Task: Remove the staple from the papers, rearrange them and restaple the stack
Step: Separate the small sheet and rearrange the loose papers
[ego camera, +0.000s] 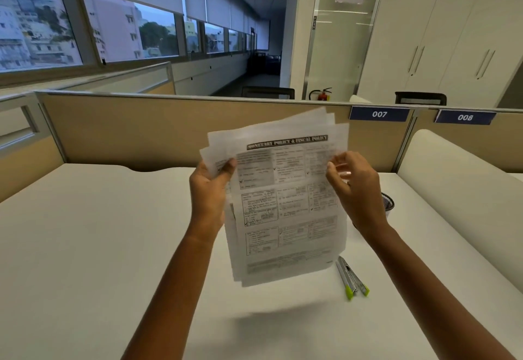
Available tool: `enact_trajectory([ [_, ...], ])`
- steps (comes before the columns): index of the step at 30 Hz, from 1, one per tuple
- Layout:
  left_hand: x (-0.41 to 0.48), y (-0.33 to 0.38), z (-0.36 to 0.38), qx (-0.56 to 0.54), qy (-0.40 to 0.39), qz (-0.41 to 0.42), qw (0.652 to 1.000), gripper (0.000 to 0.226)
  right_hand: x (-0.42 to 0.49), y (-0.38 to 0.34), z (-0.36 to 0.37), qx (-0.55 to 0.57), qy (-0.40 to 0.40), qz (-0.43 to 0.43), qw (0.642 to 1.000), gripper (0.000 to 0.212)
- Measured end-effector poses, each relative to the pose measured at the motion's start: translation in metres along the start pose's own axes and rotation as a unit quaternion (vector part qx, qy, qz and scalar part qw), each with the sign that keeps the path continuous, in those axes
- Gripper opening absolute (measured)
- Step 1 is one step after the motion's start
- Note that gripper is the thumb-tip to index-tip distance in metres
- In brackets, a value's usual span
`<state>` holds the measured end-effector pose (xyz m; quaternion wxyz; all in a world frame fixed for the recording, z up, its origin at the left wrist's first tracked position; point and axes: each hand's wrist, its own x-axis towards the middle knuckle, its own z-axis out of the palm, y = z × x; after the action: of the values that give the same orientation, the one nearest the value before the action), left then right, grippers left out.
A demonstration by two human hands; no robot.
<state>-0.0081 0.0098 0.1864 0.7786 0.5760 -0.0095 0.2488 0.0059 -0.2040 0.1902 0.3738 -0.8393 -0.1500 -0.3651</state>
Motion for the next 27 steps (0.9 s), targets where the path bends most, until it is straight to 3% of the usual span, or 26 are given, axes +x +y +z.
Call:
enact_trajectory([
  [4, 0.021, -0.018, -0.013, -0.075, 0.022, -0.144, 0.986, 0.016, -0.005, 0.015, 0.000, 0.009, 0.016, 0.045, 0.999, 0.012],
  [7, 0.030, -0.043, -0.016, -0.068, 0.070, -0.226, 0.969, 0.025, -0.015, 0.024, 0.006, 0.008, 0.014, 0.064, 0.998, 0.005],
  [11, 0.027, -0.081, -0.015, -0.003, 0.137, -0.255, 0.957, 0.030, -0.042, 0.042, 0.030, 0.007, -0.097, 0.146, 0.985, 0.005],
  [15, 0.008, -0.113, -0.014, 0.057, 0.172, -0.277, 0.944, 0.030, -0.091, 0.060, 0.064, -0.037, -0.249, 0.200, 0.947, 0.013],
  [18, -0.001, -0.132, -0.016, 0.080, 0.180, -0.294, 0.935, 0.031, -0.124, 0.072, 0.082, -0.072, -0.316, 0.221, 0.920, 0.011],
  [22, -0.004, -0.151, -0.024, 0.071, 0.159, -0.326, 0.929, 0.029, -0.142, 0.082, 0.093, -0.082, -0.349, 0.255, 0.898, 0.018],
  [27, -0.017, -0.171, -0.033, 0.093, 0.126, -0.344, 0.926, 0.033, -0.142, 0.091, 0.099, -0.093, -0.345, 0.252, 0.900, 0.009],
])
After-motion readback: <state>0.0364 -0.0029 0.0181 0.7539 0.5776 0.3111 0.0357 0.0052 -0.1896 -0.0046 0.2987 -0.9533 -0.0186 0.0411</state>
